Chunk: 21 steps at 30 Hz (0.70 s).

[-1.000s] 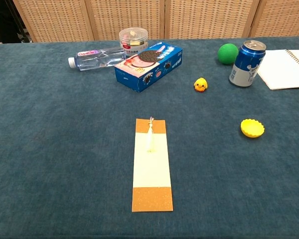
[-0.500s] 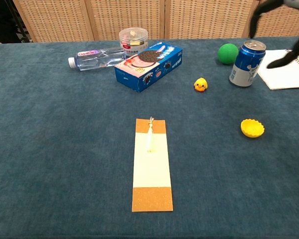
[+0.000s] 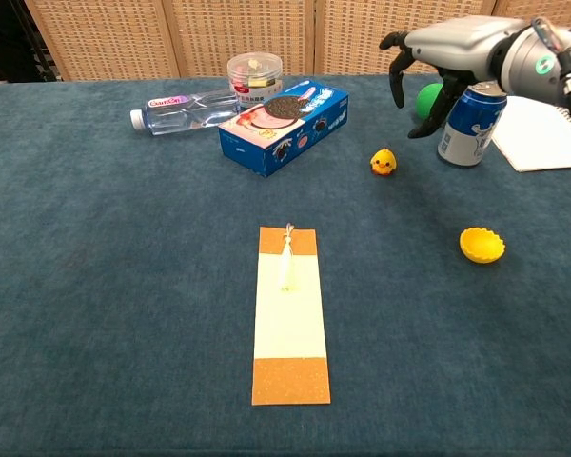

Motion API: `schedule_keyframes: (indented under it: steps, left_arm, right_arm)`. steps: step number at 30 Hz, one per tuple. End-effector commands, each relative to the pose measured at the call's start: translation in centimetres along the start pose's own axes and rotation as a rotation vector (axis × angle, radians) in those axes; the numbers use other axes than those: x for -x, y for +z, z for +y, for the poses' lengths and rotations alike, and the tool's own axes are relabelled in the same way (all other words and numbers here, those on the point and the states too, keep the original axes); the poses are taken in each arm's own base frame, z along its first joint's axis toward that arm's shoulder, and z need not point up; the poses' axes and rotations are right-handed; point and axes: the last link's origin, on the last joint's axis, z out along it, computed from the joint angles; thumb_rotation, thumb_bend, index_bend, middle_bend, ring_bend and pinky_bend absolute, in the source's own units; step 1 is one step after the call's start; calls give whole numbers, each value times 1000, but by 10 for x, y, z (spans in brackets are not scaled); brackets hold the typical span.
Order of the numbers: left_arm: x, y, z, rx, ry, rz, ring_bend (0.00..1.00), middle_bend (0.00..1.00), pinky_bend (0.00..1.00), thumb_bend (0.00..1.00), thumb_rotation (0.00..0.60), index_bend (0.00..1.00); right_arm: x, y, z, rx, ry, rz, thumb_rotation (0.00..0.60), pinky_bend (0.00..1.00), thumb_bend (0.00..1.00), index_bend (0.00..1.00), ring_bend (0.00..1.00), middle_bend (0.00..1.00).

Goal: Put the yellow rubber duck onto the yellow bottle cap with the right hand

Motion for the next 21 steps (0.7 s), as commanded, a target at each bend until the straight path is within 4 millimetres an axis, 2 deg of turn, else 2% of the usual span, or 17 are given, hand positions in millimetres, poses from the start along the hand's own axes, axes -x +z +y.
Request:
schedule_keyframes:
  steps: [1,8,14,21]
  left_arm:
    - [0,0,0,-2,0,1,0,0,0,0,600,0]
    - [4,2,2,-8,13,-13,0,0,0,0,600,0]
    - [4,1,3,-7,14,-8,0,0,0,0,600,0]
    - [4,2,2,-10,13,-10,0,0,0,0,600,0]
  right_arm:
    - [13,10,-7,-7,18,-32,600,0,234,463,0,0]
    - [24,24,-11,-5,25,-64,600,0,234,464,0,0]
    - [23,33,-18,1,28,-66,600,0,257,463,0,0]
    - [26,37,-14,22,19,-81,600,0,260,463,0,0]
